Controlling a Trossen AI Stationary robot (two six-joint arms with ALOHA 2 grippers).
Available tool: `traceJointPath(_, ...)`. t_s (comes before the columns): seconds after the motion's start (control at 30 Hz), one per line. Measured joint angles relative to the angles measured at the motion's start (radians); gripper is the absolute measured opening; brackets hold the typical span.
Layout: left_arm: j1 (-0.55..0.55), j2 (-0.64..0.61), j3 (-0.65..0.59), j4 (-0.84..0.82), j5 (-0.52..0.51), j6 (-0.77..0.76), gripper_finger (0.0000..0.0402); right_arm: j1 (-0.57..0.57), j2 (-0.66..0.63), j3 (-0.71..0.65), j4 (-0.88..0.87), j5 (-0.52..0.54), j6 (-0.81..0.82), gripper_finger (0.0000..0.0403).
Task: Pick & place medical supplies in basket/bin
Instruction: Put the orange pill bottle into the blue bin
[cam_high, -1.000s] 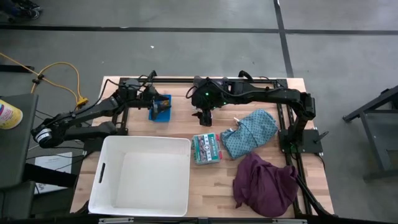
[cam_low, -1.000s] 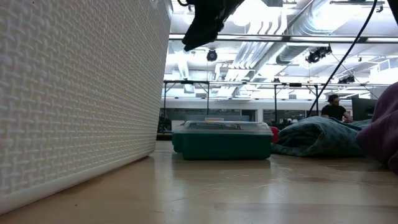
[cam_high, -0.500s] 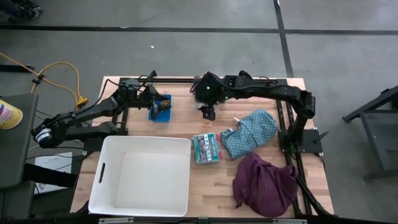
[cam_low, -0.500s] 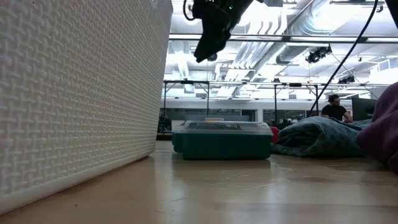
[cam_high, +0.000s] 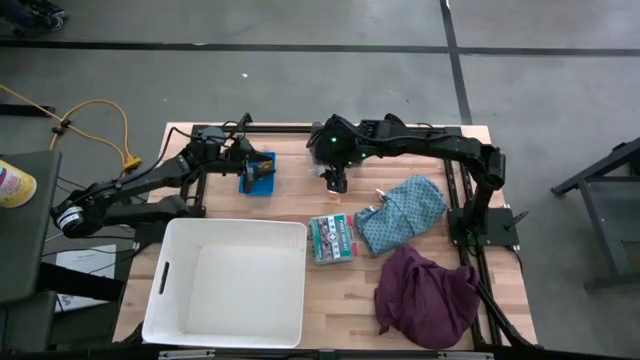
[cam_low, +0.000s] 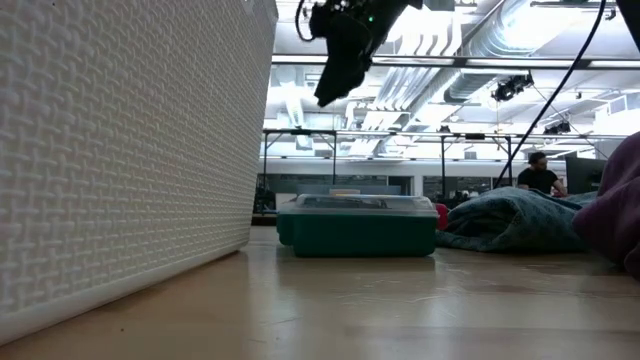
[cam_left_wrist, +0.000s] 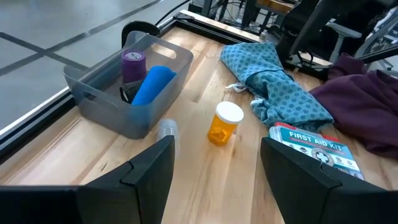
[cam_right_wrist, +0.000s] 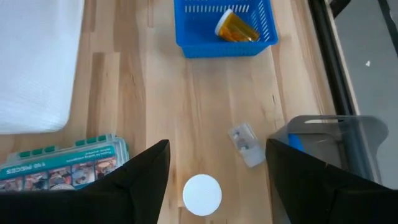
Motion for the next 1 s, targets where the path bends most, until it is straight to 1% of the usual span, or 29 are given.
traceJointPath(0.2,0.0,0.0,0.0,0.0,0.0,0.0,0.0231,0.001,0.057,0.0,-0.036,0.009,0.028,0.0254)
traceJointPath(0.33,0.0,0.0,0.0,0.0,0.0,0.0,0.0231,-0.01,0.079,-0.004,-0.084,0.038,0.03,0.0254)
traceJointPath(0.4,0.0,0.0,0.0,0.0,0.0,0.0,0.0231,-0.013,0.096,-0.007,-0.068,0.052,0.026,0.0254)
traceJointPath(0.5,0.0,0.0,0.0,0.001,0.001,0.0,0.0231,-0.029,0.105,-0.032,-0.078,0.029,0.024,0.0254)
traceJointPath(0.6,0.0,0.0,0.0,0.001,0.001,0.001,0.0231,-0.04,0.109,-0.064,-0.036,-0.016,0.022,0.0254)
traceJointPath(0.77,0.0,0.0,0.0,0.001,0.001,0.001,0.0231,-0.066,0.113,-0.108,-0.035,-0.05,0.033,0.0254)
traceJointPath(1.0,0.0,0.0,0.0,0.001,0.001,0.001,0.0231,-0.079,0.112,-0.15,-0.019,-0.05,0.056,0.0269)
